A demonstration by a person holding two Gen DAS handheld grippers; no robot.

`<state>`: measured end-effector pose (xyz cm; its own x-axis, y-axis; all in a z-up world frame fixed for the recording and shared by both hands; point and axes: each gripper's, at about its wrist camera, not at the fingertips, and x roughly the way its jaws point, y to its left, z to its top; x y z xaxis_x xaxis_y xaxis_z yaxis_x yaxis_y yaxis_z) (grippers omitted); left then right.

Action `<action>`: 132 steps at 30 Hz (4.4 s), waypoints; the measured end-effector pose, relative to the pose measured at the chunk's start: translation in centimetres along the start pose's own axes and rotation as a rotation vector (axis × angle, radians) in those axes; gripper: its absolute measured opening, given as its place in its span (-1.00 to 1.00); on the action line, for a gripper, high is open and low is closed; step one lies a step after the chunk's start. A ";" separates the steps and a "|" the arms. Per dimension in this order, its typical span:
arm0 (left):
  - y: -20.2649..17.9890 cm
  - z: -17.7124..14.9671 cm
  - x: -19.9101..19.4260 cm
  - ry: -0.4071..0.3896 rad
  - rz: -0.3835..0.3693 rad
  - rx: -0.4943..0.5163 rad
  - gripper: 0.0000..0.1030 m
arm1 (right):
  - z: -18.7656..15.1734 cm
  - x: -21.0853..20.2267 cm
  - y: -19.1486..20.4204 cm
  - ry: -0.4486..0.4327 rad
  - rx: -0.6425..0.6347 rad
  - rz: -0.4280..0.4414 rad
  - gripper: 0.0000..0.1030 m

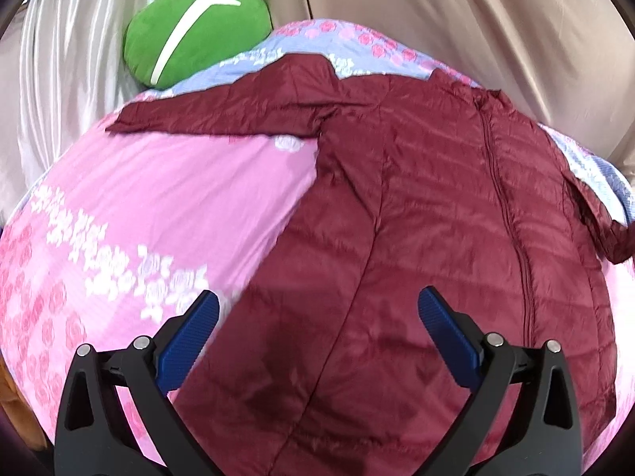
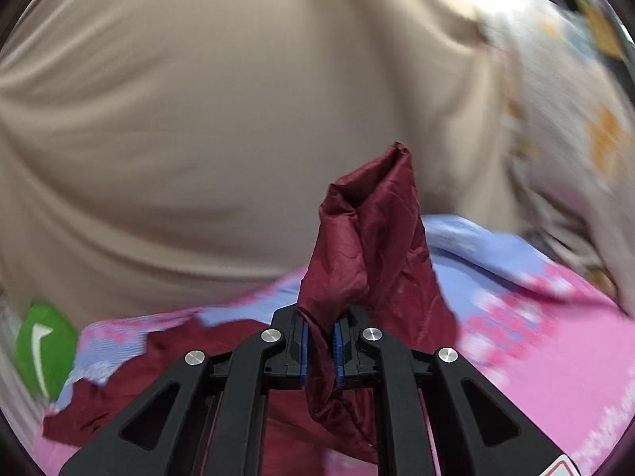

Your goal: Fold large clothes

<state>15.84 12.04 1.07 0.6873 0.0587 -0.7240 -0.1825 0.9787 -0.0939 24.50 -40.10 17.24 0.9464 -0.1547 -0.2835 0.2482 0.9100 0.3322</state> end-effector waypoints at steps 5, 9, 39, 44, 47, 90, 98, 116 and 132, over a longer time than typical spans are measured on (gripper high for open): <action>0.4 2.3 -0.2 -0.032 -0.033 -0.006 0.91 | -1.1 5.2 14.8 0.036 -0.165 0.235 -0.81; 0.9 4.1 -0.3 -0.066 -0.021 0.000 0.91 | -7.1 10.0 25.7 0.180 -0.282 0.412 -0.80; -6.7 17.0 20.6 0.169 -0.283 -0.097 0.46 | -11.3 13.4 0.9 0.417 -0.065 -0.004 0.17; -7.7 18.4 20.6 0.128 -0.317 -0.020 -0.90 | -12.1 16.6 2.4 0.465 -0.078 0.036 -0.79; -7.9 18.9 19.7 0.059 -0.305 0.003 -0.92 | -11.2 14.6 2.1 0.338 -0.011 0.114 -0.89; 26.9 15.6 13.7 -0.017 0.083 -0.474 0.20 | -17.7 17.4 3.2 0.506 -0.141 -0.121 -1.00; 36.8 17.9 17.1 -0.034 0.025 -0.796 0.25 | -17.9 17.6 3.7 0.502 -0.178 -0.144 -1.00; 25.5 25.5 9.7 -0.211 -0.137 -0.459 -0.97 | -18.0 17.8 3.8 0.502 -0.205 -0.151 -1.00; -18.0 20.7 7.7 -0.036 -0.626 0.165 -0.89 | -17.8 17.6 3.1 0.505 -0.157 -0.117 -1.00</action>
<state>38.98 -1.03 11.32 0.6524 -0.5289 -0.5428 0.3686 0.8472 -0.3825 38.25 -33.14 -2.75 0.6880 -0.0894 -0.7201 0.2752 0.9504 0.1450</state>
